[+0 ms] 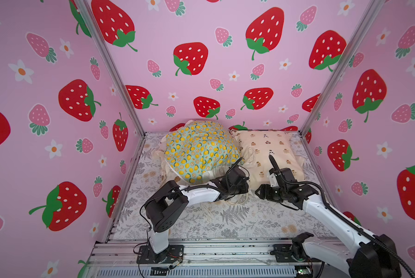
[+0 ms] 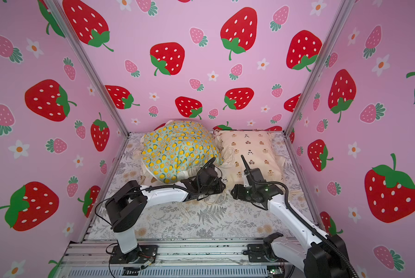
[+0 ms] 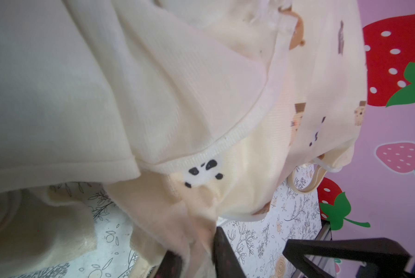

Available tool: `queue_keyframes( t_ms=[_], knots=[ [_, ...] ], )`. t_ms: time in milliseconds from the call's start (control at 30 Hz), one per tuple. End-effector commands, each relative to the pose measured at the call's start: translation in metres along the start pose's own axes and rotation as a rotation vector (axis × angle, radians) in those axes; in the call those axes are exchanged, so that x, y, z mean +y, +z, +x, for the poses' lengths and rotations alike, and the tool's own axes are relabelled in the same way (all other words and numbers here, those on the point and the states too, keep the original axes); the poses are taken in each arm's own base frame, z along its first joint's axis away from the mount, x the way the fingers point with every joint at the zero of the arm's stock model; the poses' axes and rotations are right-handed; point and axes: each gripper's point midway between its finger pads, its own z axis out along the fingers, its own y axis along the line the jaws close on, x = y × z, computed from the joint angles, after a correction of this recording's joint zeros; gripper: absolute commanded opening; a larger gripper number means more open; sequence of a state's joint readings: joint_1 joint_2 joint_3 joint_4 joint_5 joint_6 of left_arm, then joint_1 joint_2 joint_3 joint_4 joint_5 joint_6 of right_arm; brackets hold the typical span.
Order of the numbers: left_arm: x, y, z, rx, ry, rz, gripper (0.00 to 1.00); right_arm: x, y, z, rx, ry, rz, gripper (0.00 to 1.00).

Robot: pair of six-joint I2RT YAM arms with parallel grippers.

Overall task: Zip up pillowcases
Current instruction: Pick up the pillowcase from the center of the board.

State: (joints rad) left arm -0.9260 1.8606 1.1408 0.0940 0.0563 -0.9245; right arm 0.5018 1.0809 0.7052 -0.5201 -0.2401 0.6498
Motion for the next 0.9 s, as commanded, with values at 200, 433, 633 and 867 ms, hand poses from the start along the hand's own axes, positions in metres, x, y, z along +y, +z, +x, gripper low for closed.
queue_keyframes(
  t_ms=[200,433,633,867],
  knots=[
    [-0.008,-0.013,-0.008,-0.042,-0.064,0.015,0.09,0.004,0.006,0.004,0.001,-0.030,-0.031,0.57],
    [-0.021,-0.031,-0.012,-0.064,-0.035,0.078,0.00,0.019,0.006,-0.002,-0.030,-0.040,-0.115,0.50],
    [-0.029,-0.039,-0.015,-0.067,-0.050,0.121,0.00,0.026,0.004,-0.004,-0.036,-0.054,-0.150,0.44],
    [-0.038,-0.041,-0.019,-0.073,-0.083,0.160,0.00,0.023,0.008,0.003,-0.013,-0.054,-0.152,0.39]
  ],
)
